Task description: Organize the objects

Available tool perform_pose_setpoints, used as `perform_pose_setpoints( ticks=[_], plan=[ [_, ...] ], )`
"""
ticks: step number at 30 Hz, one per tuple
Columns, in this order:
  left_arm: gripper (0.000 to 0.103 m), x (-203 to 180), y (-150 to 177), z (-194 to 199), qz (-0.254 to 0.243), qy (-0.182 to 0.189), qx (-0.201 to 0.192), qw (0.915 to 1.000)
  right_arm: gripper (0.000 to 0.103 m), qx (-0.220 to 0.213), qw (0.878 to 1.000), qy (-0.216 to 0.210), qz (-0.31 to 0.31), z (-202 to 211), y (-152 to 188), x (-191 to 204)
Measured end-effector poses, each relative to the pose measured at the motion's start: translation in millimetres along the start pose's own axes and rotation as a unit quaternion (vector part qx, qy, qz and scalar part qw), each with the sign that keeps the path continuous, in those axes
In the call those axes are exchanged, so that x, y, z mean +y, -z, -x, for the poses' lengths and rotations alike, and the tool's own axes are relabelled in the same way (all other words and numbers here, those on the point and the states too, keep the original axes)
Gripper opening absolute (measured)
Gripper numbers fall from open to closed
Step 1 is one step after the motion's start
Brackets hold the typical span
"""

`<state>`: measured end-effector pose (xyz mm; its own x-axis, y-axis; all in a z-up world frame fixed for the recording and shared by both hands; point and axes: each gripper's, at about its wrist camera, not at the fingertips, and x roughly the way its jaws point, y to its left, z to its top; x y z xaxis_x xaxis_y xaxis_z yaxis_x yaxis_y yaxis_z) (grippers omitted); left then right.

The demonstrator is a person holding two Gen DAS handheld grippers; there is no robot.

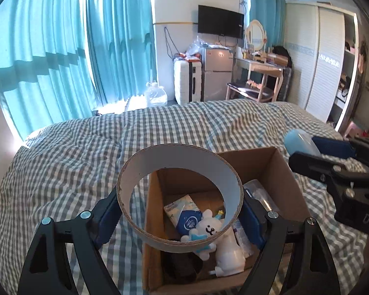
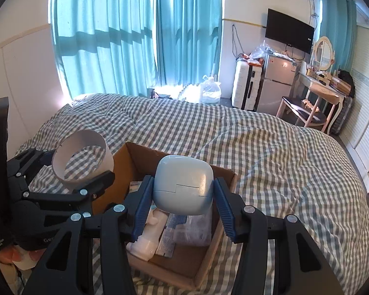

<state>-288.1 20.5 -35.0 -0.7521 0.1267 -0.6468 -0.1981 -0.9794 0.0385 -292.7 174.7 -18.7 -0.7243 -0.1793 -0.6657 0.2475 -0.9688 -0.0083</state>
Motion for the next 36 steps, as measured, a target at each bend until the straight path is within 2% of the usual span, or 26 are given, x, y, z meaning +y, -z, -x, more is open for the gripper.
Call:
perform_pose_setpoints(
  ticks=[6, 10, 14, 17, 19, 21, 23, 25, 26, 34, 36],
  plan=[
    [0.086, -11.1, 6.1, -36.3, -0.036, 0.018, 0.037, 0.9985, 0.050, 0.027, 1.000, -0.009, -0.001, -48.4, -11.2, -12.2],
    [0.086, -20.7, 16.7, -51.4, -0.052, 0.035, 0.059, 0.9963, 0.050, 0.051, 0.998, -0.034, 0.000, -77.3, -12.4, -14.7],
    [0.086, -21.7, 25.8, -60.5, -0.043, 0.067, 0.072, 0.9942, 0.050, 0.073, 0.996, -0.047, 0.007, -99.3, -5.5, -6.5],
    [0.086, -20.4, 28.2, -63.9, -0.043, 0.067, 0.077, 0.9939, 0.050, 0.085, 0.994, -0.068, -0.010, -109.7, 2.1, -8.7],
    [0.087, -19.3, 29.5, -63.4, -0.037, 0.073, 0.077, 0.9937, 0.050, 0.089, 0.994, -0.066, -0.015, -114.6, 5.2, -11.0],
    [0.088, -16.6, 29.8, -62.8, -0.030, 0.077, 0.078, 0.9935, 0.050, 0.091, 0.993, -0.070, -0.028, -114.6, 8.0, -15.3],
    [0.091, -16.7, 31.2, -63.9, -0.031, 0.076, 0.081, 0.9933, 0.054, 0.093, 0.992, -0.074, -0.037, -112.5, 9.2, -18.8],
    [0.094, -18.0, 32.2, -64.4, -0.034, 0.074, 0.086, 0.9930, 0.069, 0.084, 0.993, -0.069, -0.044, -106.7, 8.9, -21.7],
    [0.098, -19.7, 32.9, -63.5, -0.036, 0.074, 0.087, 0.9928, 0.069, 0.079, 0.994, -0.065, -0.048, -101.8, 8.9, -23.5],
    [0.101, -19.8, 27.2, -36.1, -0.018, 0.070, 0.073, 0.9947, 0.075, 0.046, 0.995, -0.043, -0.073, -53.7, 1.9, -35.8],
    [0.102, -20.6, 23.1, -25.5, -0.017, 0.065, 0.065, 0.9956, 0.081, 0.036, 0.996, -0.036, -0.076, -41.8, -0.7, -35.2]
  ],
)
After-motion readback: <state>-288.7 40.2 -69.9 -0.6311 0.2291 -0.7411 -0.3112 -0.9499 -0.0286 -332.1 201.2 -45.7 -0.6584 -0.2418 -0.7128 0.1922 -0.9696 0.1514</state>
